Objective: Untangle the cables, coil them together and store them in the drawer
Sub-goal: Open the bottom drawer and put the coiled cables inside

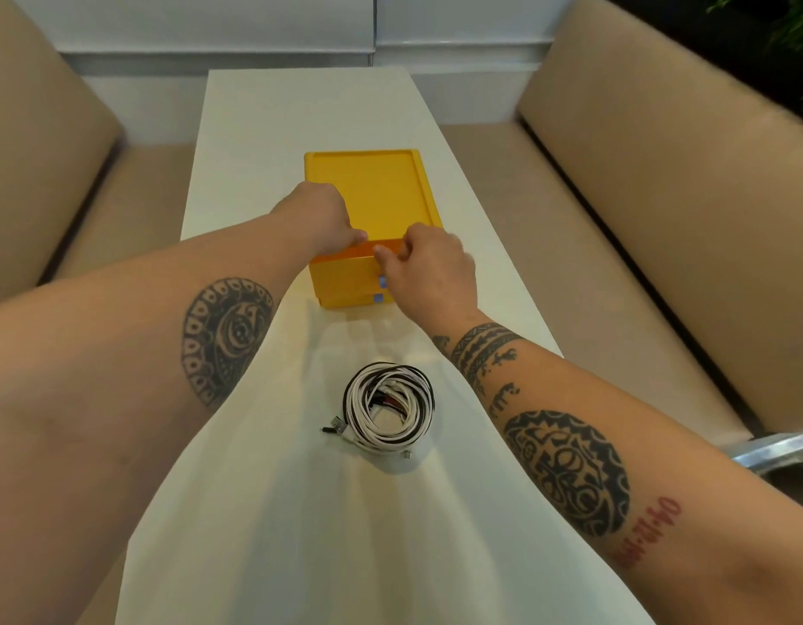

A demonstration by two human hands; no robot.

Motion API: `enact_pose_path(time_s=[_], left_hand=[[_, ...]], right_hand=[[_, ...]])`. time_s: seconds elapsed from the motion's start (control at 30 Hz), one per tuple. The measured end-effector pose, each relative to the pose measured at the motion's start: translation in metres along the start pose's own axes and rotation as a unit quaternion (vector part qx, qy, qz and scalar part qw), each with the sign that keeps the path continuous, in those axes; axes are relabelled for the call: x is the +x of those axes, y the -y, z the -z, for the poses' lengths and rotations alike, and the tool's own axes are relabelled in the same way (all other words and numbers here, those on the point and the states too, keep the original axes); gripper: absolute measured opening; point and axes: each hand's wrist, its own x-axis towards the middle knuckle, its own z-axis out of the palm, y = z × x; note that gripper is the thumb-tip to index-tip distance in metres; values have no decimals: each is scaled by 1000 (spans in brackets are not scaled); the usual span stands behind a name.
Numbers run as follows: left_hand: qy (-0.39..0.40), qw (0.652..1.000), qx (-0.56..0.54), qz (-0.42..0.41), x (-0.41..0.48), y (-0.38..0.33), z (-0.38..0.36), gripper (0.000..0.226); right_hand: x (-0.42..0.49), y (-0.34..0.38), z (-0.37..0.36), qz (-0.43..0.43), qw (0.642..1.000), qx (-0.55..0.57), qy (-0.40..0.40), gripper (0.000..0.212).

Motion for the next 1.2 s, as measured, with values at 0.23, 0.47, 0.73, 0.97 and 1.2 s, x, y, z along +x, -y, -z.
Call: enact_pose_path(time_s=[0.23,0.47,0.73,0.97,1.2], left_hand=[[12,1000,-9,-28,-1,4,4,48],[-14,1000,-25,-12,-2,3,-4,46],[-31,998,-48,6,-12,3,-8,49],[-44,992,-113,32,-19,3,-14,48],[-63,990,-122,27,-29,-2,-19,46]], right_hand=[[9,-5,-5,109,978,-96,152,18],[-4,-9,-4,101,983,-32,151,22],[-34,-15,5,92,983,-24,158,27],[-53,-16,13,98,982,-36,158,25],[-60,-14,16,97,980,-51,163,24]])
